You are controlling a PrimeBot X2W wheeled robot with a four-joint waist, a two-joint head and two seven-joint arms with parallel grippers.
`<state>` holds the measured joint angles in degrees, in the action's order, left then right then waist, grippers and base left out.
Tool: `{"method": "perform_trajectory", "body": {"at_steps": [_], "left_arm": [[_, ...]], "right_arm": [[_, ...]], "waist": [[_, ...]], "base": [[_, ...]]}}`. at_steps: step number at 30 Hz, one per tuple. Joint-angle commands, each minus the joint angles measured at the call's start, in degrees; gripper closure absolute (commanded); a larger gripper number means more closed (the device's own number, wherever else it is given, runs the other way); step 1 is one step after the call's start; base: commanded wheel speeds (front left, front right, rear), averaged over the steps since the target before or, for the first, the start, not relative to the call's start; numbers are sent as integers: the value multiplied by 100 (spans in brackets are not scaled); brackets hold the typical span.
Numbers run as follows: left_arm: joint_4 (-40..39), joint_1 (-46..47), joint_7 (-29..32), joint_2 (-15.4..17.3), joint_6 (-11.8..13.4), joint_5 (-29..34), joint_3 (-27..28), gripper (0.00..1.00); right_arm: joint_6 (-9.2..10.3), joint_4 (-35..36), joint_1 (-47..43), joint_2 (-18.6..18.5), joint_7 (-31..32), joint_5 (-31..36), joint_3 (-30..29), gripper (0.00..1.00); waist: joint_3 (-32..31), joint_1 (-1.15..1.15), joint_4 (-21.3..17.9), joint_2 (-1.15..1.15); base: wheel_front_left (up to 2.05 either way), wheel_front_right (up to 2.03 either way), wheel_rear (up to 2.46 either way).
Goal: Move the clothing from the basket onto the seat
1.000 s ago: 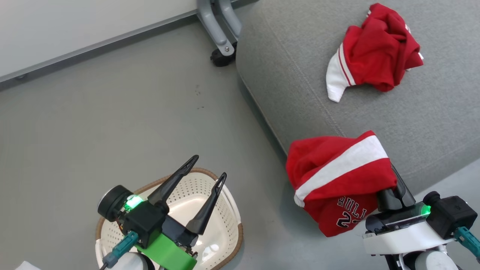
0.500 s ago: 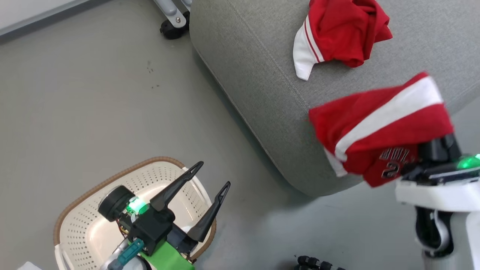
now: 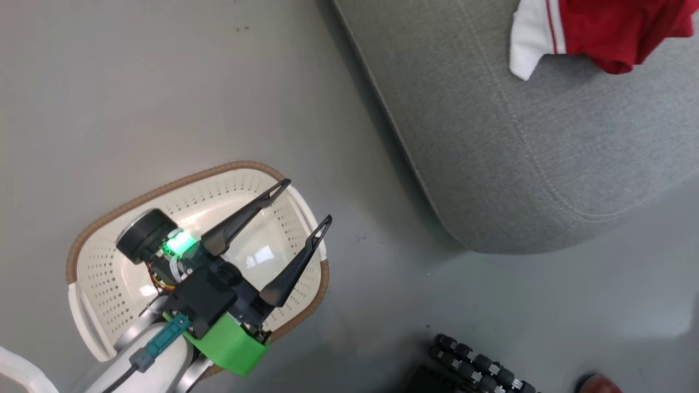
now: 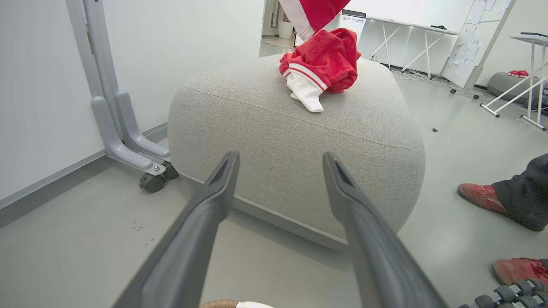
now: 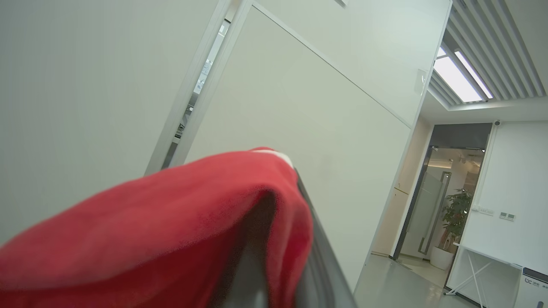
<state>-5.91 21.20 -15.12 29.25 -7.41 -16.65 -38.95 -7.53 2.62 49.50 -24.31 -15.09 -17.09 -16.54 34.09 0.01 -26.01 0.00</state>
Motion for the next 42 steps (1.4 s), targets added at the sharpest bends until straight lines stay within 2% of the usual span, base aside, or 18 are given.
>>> {"method": "perform_trajectory", "body": {"at_steps": [1, 7, 13, 18, 19, 20, 21, 26, 31, 34, 37, 38, 42], "left_arm": [[-59, 177, -3, 29, -15, 31, 16, 0], [-135, 445, -2, 52, -15, 46, 4, 0], [-116, 431, -3, 83, -15, 120, 42, 0], [-150, 470, -3, 57, -15, 151, -13, 0], [-161, 460, -3, 57, -15, 142, 0, 0], [-171, 446, -3, 57, -15, 135, 0, 0], [-172, 423, -3, 61, -15, 120, 5, 0], [-117, 330, -3, -17, -15, 51, 73, 0], [79, 170, -3, -381, -15, -117, 304, 0], [229, 66, -2, -624, -15, -183, 368, 0], [388, -79, -2, -968, -15, -259, 502, 0], [499, -223, -2, -1193, -15, -303, 611, 0], [606, -557, -3, -1635, -9, -504, 915, 0]], "right_arm": [[9, -215, 134, -103, -11, 76, -129, 100], [10, -1383, 158, -384, -12, 626, -836, 100], [10, -2718, -115, -18, -12, 961, -1552, 100], [9, -3259, -263, 325, -12, 1044, -1760, 100], [9, -3277, -285, 389, -12, 1058, -1787, 91], [10, -3279, -324, 449, -12, 1064, -1824, 55], [10, -3234, -393, 530, -12, 1083, -1875, 0], [10, -2769, -946, 967, -12, 1102, -1938, 0], [9, -2083, -1921, 1460, -11, 1048, -1953, 0], [9, -1737, -2411, 1704, -11, 1073, -1762, 0], [9, -1332, -2982, 1911, -12, 1108, -1255, 0], [9, -1147, -3270, 1996, -11, 1146, -894, 0], [11, -1025, -3702, 2053, -12, 1251, 129, 0]], "waist": [[747, -1, 620, 0], [1207, -1, 895, 0], [1354, -1, 920, 0], [1353, -1, 878, 0], [1335, -1, 847, 0], [1315, -1, 828, 0], [1281, -1, 803, 0], [1061, -1, 746, 0], [606, -1, 874, 0], [303, -1, 1027, 0], [-121, -1, 1305, 0], [-401, -1, 1511, 0], [-975, -1, 1957, 0]], "base": [[0, 0, 0], [0, 0, 0], [0, 0, 0], [0, 0, 0], [0, 0, 0], [0, 0, 0], [0, 0, 0], [0, 0, 0], [0, 0, 0], [0, 0, 0], [0, 0, 0], [0, 0, 0], [0, 0, 0]]}}
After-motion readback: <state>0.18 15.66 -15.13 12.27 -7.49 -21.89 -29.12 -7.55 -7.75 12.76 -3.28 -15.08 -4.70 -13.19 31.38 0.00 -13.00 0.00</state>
